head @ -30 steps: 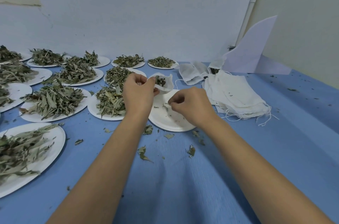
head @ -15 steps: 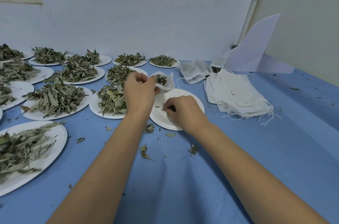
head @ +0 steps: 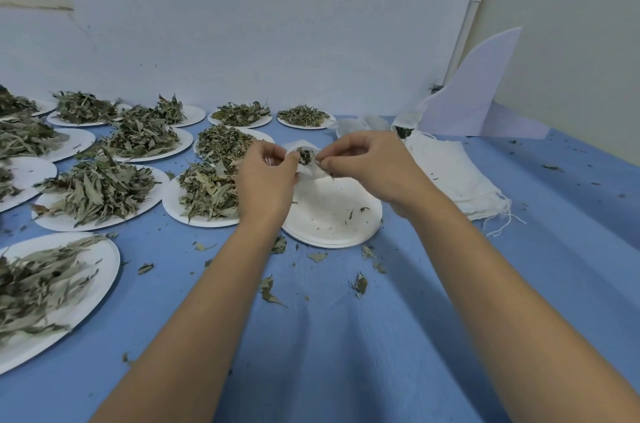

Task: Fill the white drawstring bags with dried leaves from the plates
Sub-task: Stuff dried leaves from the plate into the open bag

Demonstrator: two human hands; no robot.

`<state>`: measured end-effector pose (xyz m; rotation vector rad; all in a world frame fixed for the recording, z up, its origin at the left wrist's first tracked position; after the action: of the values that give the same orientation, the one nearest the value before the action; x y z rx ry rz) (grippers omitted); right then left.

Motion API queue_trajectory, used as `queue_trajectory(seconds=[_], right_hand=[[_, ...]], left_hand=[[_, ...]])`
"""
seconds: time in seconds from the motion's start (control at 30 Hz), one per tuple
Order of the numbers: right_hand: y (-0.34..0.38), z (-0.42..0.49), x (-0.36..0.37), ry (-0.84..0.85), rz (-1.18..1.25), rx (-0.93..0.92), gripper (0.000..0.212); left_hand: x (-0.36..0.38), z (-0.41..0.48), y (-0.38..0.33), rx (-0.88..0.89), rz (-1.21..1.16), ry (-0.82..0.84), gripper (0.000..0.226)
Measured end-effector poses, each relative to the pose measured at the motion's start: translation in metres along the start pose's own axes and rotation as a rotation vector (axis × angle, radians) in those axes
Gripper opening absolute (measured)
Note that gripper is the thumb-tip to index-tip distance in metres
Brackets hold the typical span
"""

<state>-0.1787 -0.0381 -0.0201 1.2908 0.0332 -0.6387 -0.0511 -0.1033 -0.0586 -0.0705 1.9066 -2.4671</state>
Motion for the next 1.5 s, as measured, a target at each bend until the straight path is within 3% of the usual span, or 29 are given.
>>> queue_trajectory(seconds=[0.1, 0.17, 0.33, 0.47, 0.57, 0.67, 0.87, 1.0, 1.13, 1.2, 1.3, 1.5], right_hand=[[0.0, -0.001, 0.006, -0.166, -0.266, -0.076, 0.015], [-0.003, 0.0, 0.009, -0.181, -0.39, -0.09, 0.014], [-0.009, 0.002, 0.011, -0.254, -0.518, -0.15, 0.017], [-0.012, -0.001, 0.015, -0.304, -0.436, -0.172, 0.028], [-0.012, 0.002, 0.015, -0.218, -0.336, -0.103, 0.037], [-0.011, 0.006, 0.014, -0.115, -0.328, -0.07, 0.033], [-0.017, 0.0, 0.013, -0.283, -0.564, -0.232, 0.021], [-0.019, -0.001, 0.014, -0.363, -0.519, -0.244, 0.009], [-0.015, -0.003, 0.017, -0.336, -0.422, -0.237, 0.012], [-0.011, -0.002, 0.018, -0.292, -0.374, -0.199, 0.023], [-0.007, -0.002, 0.02, -0.235, -0.416, -0.209, 0.026], [-0.011, -0.005, 0.016, -0.454, -0.656, -0.326, 0.023]], left_hand=[[0.004, -0.005, -0.002, 0.08, 0.066, 0.067, 0.01], [0.007, -0.007, -0.001, 0.196, 0.137, 0.108, 0.009], [0.016, -0.014, 0.001, 0.359, 0.235, 0.207, 0.007], [0.02, -0.015, 0.001, 0.309, 0.167, 0.29, 0.005], [0.018, -0.011, 0.0, 0.228, 0.071, 0.288, 0.011], [0.017, -0.01, 0.0, 0.209, 0.051, 0.284, 0.016], [0.021, -0.014, -0.002, 0.213, 0.035, 0.303, 0.011], [0.021, -0.016, -0.006, 0.229, 0.025, 0.311, 0.008], [0.02, -0.015, -0.006, 0.246, 0.016, 0.288, 0.012], [0.019, -0.013, -0.006, 0.252, 0.021, 0.266, 0.012], [0.018, -0.012, -0.005, 0.256, 0.024, 0.25, 0.017], [0.017, -0.012, -0.006, 0.258, 0.01, 0.229, 0.018]])
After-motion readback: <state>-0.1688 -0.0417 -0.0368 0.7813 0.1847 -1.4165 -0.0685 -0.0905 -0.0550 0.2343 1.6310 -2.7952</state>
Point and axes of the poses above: each hand's wrist, its own z-axis towards the middle knuckle, its own x-axis out of the palm, y = z × x, the point moved 2 cm from there along z, towards the middle knuckle, and after that the axes turned 4 degrees about -y, right-handed, at the moved point
